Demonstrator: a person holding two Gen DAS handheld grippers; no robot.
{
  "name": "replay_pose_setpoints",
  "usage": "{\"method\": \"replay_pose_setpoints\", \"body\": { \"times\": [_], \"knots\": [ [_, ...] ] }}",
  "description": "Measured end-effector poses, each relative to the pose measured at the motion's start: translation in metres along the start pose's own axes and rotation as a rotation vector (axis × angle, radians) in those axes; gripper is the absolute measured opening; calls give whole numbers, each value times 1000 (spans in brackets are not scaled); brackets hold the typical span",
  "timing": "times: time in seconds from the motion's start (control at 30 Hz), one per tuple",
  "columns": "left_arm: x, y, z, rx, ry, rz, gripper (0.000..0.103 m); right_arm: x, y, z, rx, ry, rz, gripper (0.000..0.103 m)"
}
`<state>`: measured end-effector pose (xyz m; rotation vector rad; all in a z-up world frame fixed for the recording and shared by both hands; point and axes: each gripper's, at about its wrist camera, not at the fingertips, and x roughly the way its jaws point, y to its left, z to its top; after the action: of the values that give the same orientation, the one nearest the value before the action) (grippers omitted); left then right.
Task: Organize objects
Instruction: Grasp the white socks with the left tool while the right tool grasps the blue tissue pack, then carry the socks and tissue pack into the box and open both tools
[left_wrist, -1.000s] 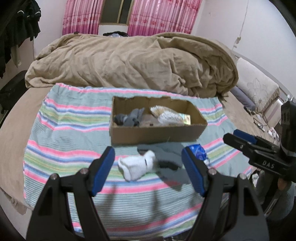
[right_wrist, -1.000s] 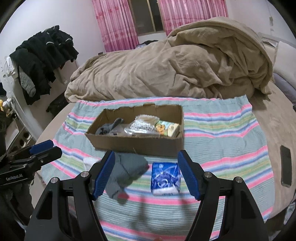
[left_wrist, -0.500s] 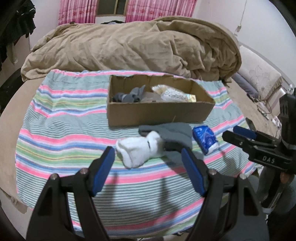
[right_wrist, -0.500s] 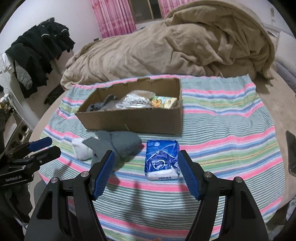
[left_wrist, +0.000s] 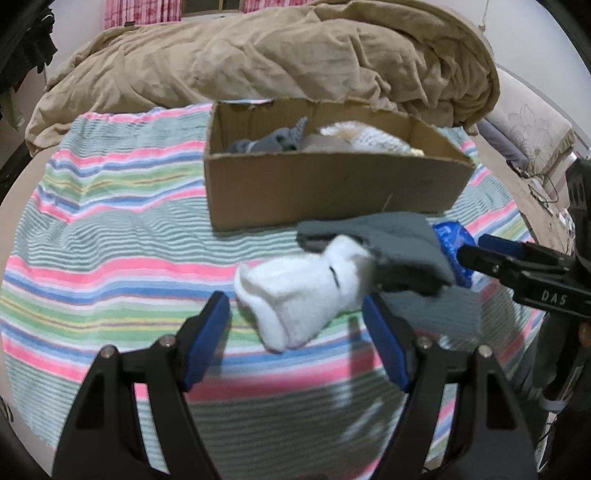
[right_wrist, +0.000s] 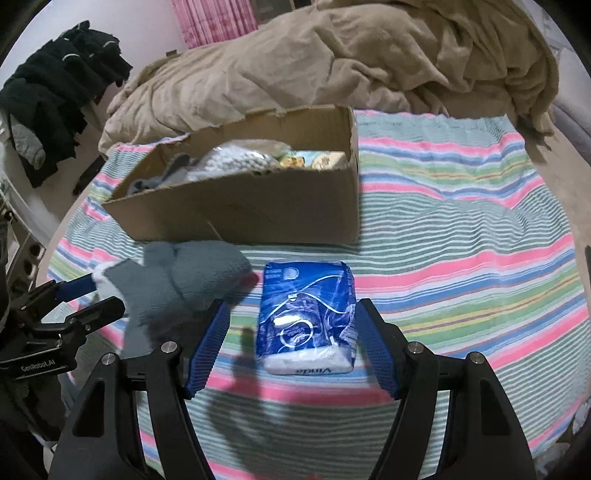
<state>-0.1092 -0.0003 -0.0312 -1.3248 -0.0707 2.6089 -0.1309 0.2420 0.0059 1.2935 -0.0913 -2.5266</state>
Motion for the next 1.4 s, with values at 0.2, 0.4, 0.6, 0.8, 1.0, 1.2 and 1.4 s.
{"method": "replay_pose_setpoints", "body": {
  "times": [0.2, 0.4, 0.6, 0.8, 1.0, 1.2, 1.4],
  "knots": [
    [18, -4, 3, 25, 0, -22, 76, 21, -4, -1, -1, 31, -26, 73],
    [19, -14, 5, 64, -19, -34, 58, 28, -4, -3, -17, 32, -45, 68],
    [4, -26, 4, 96, -61, -39, 41, 19, -8, -1, -14, 29, -45, 53],
    [-17, -25, 0, 79, -85, -44, 40, 3, -7, -4, -6, 8, -47, 53],
    [-48, -19, -3, 56, -127, -38, 40, -18, -2, -1, -3, -26, -37, 53],
    [-81, -14, 9, 34, -167, -47, 40, -43, 11, 12, -24, -77, -18, 53],
    [-100, -14, 31, 37, -227, -52, 40, -67, 20, 37, -55, -147, -11, 53]
  ]
}}
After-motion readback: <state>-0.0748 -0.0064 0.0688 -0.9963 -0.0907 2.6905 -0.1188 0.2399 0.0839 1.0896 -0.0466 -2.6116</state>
